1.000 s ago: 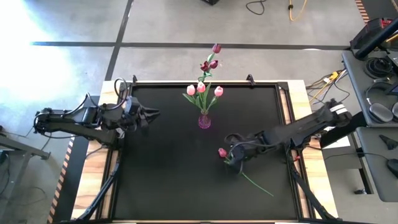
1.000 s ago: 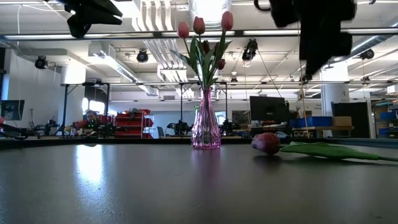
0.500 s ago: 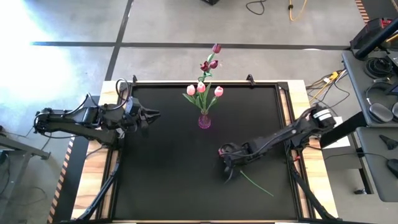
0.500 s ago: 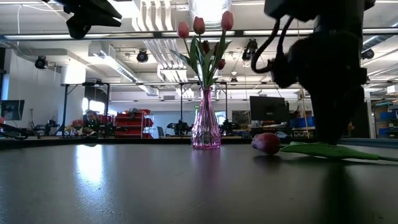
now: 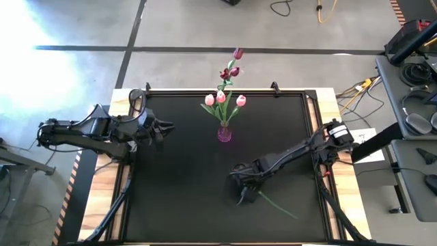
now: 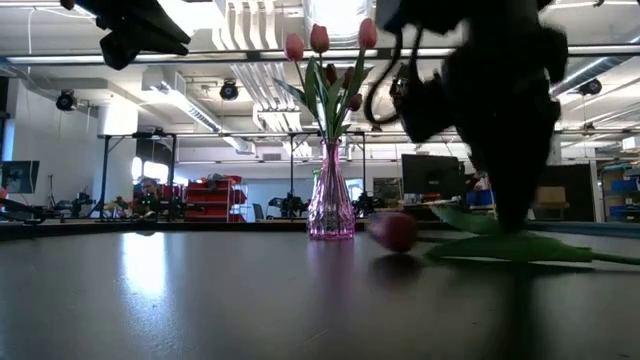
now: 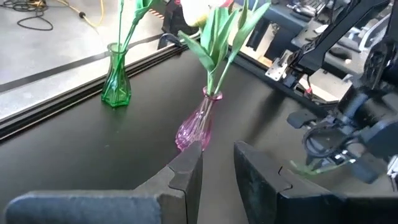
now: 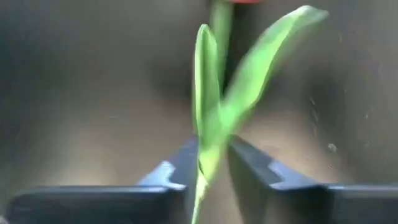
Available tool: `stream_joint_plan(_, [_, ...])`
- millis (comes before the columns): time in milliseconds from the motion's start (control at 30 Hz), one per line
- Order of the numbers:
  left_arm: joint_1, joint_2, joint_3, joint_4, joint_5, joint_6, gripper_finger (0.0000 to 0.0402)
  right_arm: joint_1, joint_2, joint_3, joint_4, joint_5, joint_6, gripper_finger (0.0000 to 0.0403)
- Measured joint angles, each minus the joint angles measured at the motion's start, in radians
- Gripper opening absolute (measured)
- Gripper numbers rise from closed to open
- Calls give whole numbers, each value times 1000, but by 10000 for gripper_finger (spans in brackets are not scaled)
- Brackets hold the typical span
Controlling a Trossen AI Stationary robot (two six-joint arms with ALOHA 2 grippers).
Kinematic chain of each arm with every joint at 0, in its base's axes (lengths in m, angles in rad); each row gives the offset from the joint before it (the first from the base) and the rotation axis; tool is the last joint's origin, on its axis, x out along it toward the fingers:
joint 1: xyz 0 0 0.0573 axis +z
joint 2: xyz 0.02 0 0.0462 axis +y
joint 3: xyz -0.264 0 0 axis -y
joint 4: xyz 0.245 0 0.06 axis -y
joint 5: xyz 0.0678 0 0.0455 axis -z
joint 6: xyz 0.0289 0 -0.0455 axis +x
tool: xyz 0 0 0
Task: Sort flowers into vase by color
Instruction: Put the red tulip into the green vase
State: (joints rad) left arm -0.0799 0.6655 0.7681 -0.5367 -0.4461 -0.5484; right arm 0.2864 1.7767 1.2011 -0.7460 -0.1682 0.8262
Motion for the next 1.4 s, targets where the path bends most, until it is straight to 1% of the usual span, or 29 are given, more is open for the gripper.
stream_joint_plan(67, [0, -6, 0, 8, 0, 0, 77, -17, -25, 40, -14, 0, -31, 26])
stream_joint_plan(100, [2, -10, 1, 9, 0, 0, 77, -24, -33, 63, -4, 4, -44, 19])
stream_joint_plan(200, [7, -31, 12, 32, 10, 6, 77, -49, -59, 146, -2, 8, -87, 12])
stream_joint_plan(333, [11, -64, 66, 38, 12, 50, 77, -78, -99, 263, -2, 14, -121, 11])
stream_joint_plan(400, [11, -76, 94, 37, 15, 78, 77, -79, -105, 301, -22, 73, -122, 17])
stream_joint_plan(467, [10, -87, 116, 36, 18, 100, 77, -61, -105, 308, -71, 109, -131, 32])
stream_joint_plan(533, [10, -96, 128, 33, 19, 111, 77, -41, -95, 291, -93, 112, -126, 56])
stream_joint_plan(667, [10, -104, 128, 8, 19, 94, 77, -13, -61, 213, -110, 90, -53, 122])
stream_joint_plan(800, [10, -102, 119, -23, 24, 68, 77, 4, -29, 127, -63, 75, -40, 187])
stream_joint_plan(867, [10, -99, 112, -27, 47, 68, 77, 6, -18, 91, 4, 27, -41, 210])
stream_joint_plan(933, [10, -98, 107, -28, 57, 64, 77, 9, -3, 66, 59, -4, -42, 227])
stream_joint_plan(1033, [10, -97, 103, -28, 59, 56, 77, 19, 29, 49, 84, -9, -55, 240])
stream_joint_plan(1133, [10, -98, 101, -28, 58, 53, 77, 26, 75, 42, 82, -16, -63, 239])
stream_joint_plan(1233, [10, -96, 100, -29, 55, 53, 77, 24, 105, 44, 84, -14, -66, 224])
stream_joint_plan(1333, [10, -95, 99, -29, 54, 42, 77, 22, 119, 55, 75, -13, -68, 193])
stream_joint_plan(1400, [10, -95, 99, -33, 39, 16, 77, 23, 119, 59, 70, -7, -74, 158])
